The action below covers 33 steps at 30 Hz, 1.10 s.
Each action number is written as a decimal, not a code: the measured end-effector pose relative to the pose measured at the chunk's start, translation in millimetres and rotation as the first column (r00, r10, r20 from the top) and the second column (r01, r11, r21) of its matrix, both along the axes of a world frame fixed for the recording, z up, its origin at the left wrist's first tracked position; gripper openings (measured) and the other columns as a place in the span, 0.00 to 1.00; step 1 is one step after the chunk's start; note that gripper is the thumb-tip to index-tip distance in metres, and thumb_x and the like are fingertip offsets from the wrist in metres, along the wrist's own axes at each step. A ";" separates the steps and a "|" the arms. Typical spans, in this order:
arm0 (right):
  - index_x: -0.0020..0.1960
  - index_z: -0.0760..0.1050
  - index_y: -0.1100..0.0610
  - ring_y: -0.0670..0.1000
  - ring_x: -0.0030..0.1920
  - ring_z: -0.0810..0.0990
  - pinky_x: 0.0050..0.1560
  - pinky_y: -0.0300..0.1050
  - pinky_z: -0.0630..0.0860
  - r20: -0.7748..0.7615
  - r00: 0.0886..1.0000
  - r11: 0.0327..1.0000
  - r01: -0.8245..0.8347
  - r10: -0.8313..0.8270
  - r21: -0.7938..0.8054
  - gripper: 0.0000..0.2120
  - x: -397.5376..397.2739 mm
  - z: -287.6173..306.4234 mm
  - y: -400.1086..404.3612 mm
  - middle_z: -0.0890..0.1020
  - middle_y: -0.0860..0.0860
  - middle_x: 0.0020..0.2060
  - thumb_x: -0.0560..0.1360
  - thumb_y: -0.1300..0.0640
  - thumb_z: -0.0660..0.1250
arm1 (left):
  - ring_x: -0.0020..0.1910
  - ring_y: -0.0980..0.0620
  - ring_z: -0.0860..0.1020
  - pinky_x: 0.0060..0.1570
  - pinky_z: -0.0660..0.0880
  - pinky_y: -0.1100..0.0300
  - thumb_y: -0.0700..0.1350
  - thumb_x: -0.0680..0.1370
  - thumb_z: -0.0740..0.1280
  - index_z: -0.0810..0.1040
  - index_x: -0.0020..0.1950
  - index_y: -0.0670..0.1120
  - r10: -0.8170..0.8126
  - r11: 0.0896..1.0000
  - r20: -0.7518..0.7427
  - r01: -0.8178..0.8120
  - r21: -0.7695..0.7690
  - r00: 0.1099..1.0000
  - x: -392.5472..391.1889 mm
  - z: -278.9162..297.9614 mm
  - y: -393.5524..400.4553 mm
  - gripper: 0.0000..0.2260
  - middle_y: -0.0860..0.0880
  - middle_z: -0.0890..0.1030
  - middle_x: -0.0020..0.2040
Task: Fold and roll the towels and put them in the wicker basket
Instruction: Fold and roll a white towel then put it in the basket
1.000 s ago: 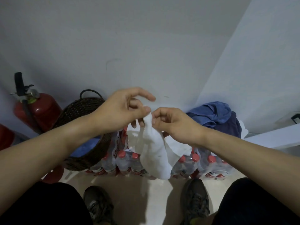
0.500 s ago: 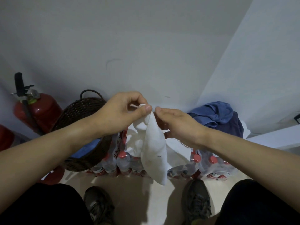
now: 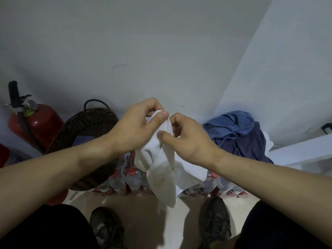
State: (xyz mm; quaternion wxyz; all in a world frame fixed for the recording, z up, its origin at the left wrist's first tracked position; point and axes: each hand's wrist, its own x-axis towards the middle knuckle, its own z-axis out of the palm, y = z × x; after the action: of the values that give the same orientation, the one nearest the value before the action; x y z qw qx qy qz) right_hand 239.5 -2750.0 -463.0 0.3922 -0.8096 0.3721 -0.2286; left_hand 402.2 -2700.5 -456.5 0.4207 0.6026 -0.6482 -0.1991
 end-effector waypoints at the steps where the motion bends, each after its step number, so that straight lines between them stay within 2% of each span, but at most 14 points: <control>1: 0.43 0.73 0.49 0.42 0.35 0.76 0.34 0.32 0.70 -0.009 1.000 1.000 0.010 -0.010 -0.014 0.05 -0.2 0.7 -0.9 0.79 0.44 0.35 0.74 0.53 0.69 | 0.34 0.63 0.75 0.35 0.68 0.74 0.49 0.80 0.65 0.75 0.44 0.48 0.024 1.000 -0.008 -0.024 -0.018 1.000 0.2 -0.1 -0.3 0.07 0.55 0.79 0.37; 3: 0.44 0.75 0.51 0.46 0.37 0.79 0.38 0.39 0.74 -0.047 0.999 1.000 0.025 -0.025 0.007 0.02 -2.1 1.5 -5.2 0.81 0.46 0.37 0.74 0.56 0.67 | 0.33 0.64 0.74 0.34 0.67 0.73 0.49 0.80 0.65 0.75 0.44 0.48 0.064 0.997 -0.023 -0.065 -0.048 0.998 1.8 0.3 -0.9 0.07 0.59 0.77 0.35; 6: 0.44 0.78 0.54 0.51 0.40 0.82 0.42 0.46 0.79 -0.181 0.983 0.998 0.020 -0.007 0.067 0.02 -8.6 -1.8 -17.3 0.84 0.50 0.40 0.73 0.57 0.66 | 0.33 0.63 0.74 0.35 0.68 0.71 0.49 0.80 0.65 0.75 0.44 0.48 0.090 0.994 -0.023 -0.091 -0.065 0.996 3.3 0.0 -1.5 0.07 0.58 0.78 0.35; 11: 0.49 0.78 0.58 0.47 0.35 0.86 0.35 0.39 0.75 -0.318 0.947 0.947 0.062 0.044 0.315 0.06 -24.0 -19.5 -42.1 0.87 0.51 0.36 0.75 0.57 0.65 | 0.33 0.61 0.73 0.34 0.70 0.68 0.49 0.80 0.65 0.76 0.44 0.46 0.185 0.980 -0.070 -0.189 -0.062 0.980 8.9 -2.7 -3.7 0.08 0.54 0.78 0.35; 13: 0.47 0.80 0.60 0.49 0.34 0.86 0.33 0.40 0.74 -0.417 0.906 0.941 0.075 0.074 0.330 0.06 -32.6 -29.0 -53.1 0.86 0.53 0.35 0.74 0.60 0.65 | 0.32 0.59 0.72 0.34 0.70 0.65 0.50 0.81 0.64 0.75 0.43 0.46 0.209 0.975 -0.102 -0.215 -0.058 0.973 13.1 -3.6 -5.1 0.09 0.51 0.77 0.34; 15: 0.43 0.80 0.56 0.50 0.33 0.84 0.30 0.41 0.77 -0.520 0.850 0.951 0.087 0.084 0.296 0.06 -44.0 -37.2 -64.7 0.86 0.53 0.37 0.73 0.62 0.65 | 0.32 0.59 0.72 0.33 0.69 0.65 0.51 0.81 0.64 0.75 0.43 0.47 0.232 0.969 -0.121 -0.241 -0.062 0.965 17.2 -4.5 -6.3 0.10 0.50 0.76 0.34; 17: 0.45 0.80 0.55 0.53 0.37 0.84 0.32 0.44 0.81 -0.618 0.777 0.949 0.097 0.117 0.301 0.06 -59.2 -43.6 -76.2 0.84 0.54 0.40 0.73 0.62 0.65 | 0.32 0.59 0.72 0.33 0.70 0.64 0.52 0.80 0.64 0.75 0.43 0.47 0.250 0.964 -0.134 -0.260 -0.060 0.959 21.3 -6.2 -7.2 0.10 0.49 0.77 0.34; 19: 0.50 0.78 0.58 0.55 0.42 0.86 0.35 0.45 0.81 -0.650 0.736 0.896 0.142 0.189 0.420 0.05 -76.3 -48.0 -83.5 0.86 0.53 0.39 0.76 0.61 0.65 | 0.32 0.58 0.73 0.34 0.71 0.62 0.52 0.80 0.64 0.75 0.44 0.47 0.273 0.958 -0.132 -0.281 -0.049 0.953 26.8 -8.6 -7.7 0.11 0.48 0.78 0.34; 23: 0.51 0.79 0.58 0.48 0.43 0.86 0.46 0.48 0.81 -0.540 0.818 0.812 0.170 0.200 0.559 0.07 -106.2 -51.8 -97.6 0.86 0.49 0.38 0.80 0.55 0.66 | 0.33 0.56 0.74 0.37 0.71 0.60 0.51 0.81 0.63 0.76 0.45 0.45 0.318 0.948 -0.047 -0.319 0.006 0.947 39.6 -15.8 -9.2 0.11 0.40 0.80 0.37; 25: 0.43 0.83 0.53 0.45 0.42 0.83 0.52 0.48 0.81 -0.439 0.863 0.782 0.087 0.251 0.617 0.05 -116.8 -44.3 -98.0 0.84 0.46 0.36 0.77 0.55 0.70 | 0.33 0.52 0.73 0.37 0.71 0.56 0.50 0.81 0.63 0.76 0.45 0.44 0.303 0.948 0.012 -0.302 0.102 0.953 41.8 -19.8 -10.1 0.11 0.39 0.79 0.35; 27: 0.36 0.82 0.53 0.46 0.41 0.81 0.51 0.45 0.79 -0.243 0.923 0.679 -0.027 0.299 0.734 0.02 -124.5 -35.9 -96.6 0.83 0.46 0.36 0.67 0.57 0.73 | 0.33 0.52 0.73 0.36 0.70 0.56 0.49 0.81 0.63 0.76 0.44 0.45 0.230 0.944 0.068 -0.239 0.226 0.971 43.4 -23.8 -7.8 0.10 0.44 0.78 0.34; 29: 0.42 0.76 0.67 0.53 0.42 0.80 0.46 0.44 0.79 0.014 0.987 0.497 -0.092 0.158 0.863 0.17 -132.3 -30.8 -97.9 0.81 0.56 0.40 0.56 0.59 0.71 | 0.33 0.51 0.74 0.36 0.71 0.56 0.48 0.80 0.63 0.76 0.43 0.43 0.086 0.926 0.041 -0.095 0.366 0.995 45.8 -28.4 -2.2 0.10 0.44 0.78 0.34; 31: 0.54 0.68 0.67 0.58 0.41 0.77 0.43 0.47 0.79 0.103 0.995 0.387 -0.100 0.014 0.916 0.32 -139.1 -31.6 -100.7 0.75 0.60 0.43 0.51 0.60 0.71 | 0.32 0.49 0.74 0.32 0.73 0.57 0.46 0.80 0.63 0.75 0.43 0.41 0.004 0.867 -0.108 0.051 0.496 0.994 47.5 -34.5 4.7 0.10 0.43 0.77 0.34; 33: 0.55 0.70 0.69 0.61 0.44 0.78 0.46 0.51 0.77 0.077 0.996 0.347 -0.085 0.036 0.934 0.29 -140.1 -32.8 -96.8 0.76 0.63 0.47 0.55 0.61 0.67 | 0.29 0.51 0.74 0.26 0.73 0.61 0.46 0.81 0.62 0.75 0.42 0.43 0.027 0.805 -0.191 0.092 0.586 0.981 49.5 -41.9 8.8 0.10 0.47 0.76 0.32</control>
State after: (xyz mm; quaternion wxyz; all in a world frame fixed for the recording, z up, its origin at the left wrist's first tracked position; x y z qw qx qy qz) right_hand 99.4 -2846.8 -495.9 0.7997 -0.4495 0.3975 0.0217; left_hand 451.7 -2691.7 -498.5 0.2681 0.6706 -0.5208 -0.4552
